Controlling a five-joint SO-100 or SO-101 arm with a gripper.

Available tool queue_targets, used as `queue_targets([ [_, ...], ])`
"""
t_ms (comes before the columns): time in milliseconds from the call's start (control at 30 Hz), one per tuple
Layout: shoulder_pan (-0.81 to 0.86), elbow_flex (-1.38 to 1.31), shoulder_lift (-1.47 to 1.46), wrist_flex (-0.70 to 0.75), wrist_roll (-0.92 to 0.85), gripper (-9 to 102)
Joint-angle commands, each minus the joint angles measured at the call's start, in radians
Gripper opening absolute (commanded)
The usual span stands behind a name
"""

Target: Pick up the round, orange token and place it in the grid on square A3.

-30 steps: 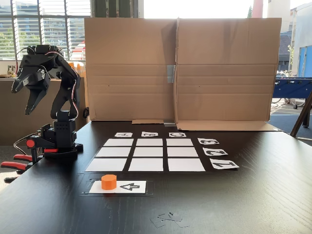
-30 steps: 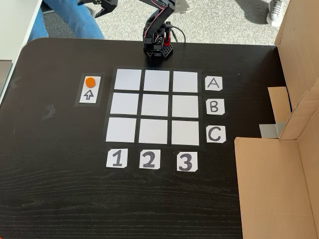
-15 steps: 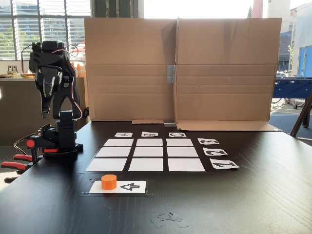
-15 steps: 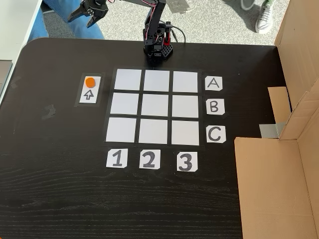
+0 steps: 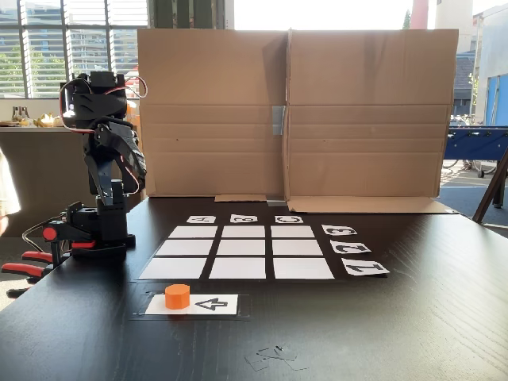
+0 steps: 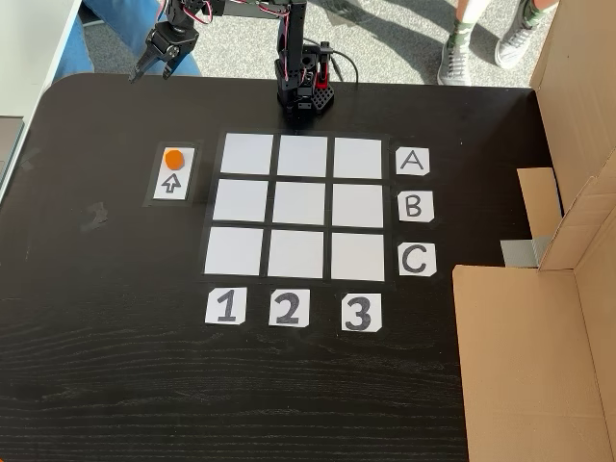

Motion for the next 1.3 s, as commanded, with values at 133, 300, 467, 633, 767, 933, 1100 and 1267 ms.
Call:
queue_targets([
  [133, -0.077, -0.049, -0.037, 0.002, -0.058, 44],
  [300, -0.126, -0.061, -0.067, 0.002, -0.067, 44],
  [467, -0.17, -0.066, -0.101, 0.002, -0.067, 44],
  [633, -0.178, -0.061, -0.16, -0.008, -0.055, 48],
  [767, -0.172, -0.064, -0.218, -0.015, -0.054, 49],
  [933, -0.169, -0.061, -0.281, -0.028, -0.058, 49],
  [1100, -0.17, -0.064, -0.328, -0.028, -0.06, 49],
  [1267, -0.178, -0.075, -0.365, -0.031, -0.054, 51],
])
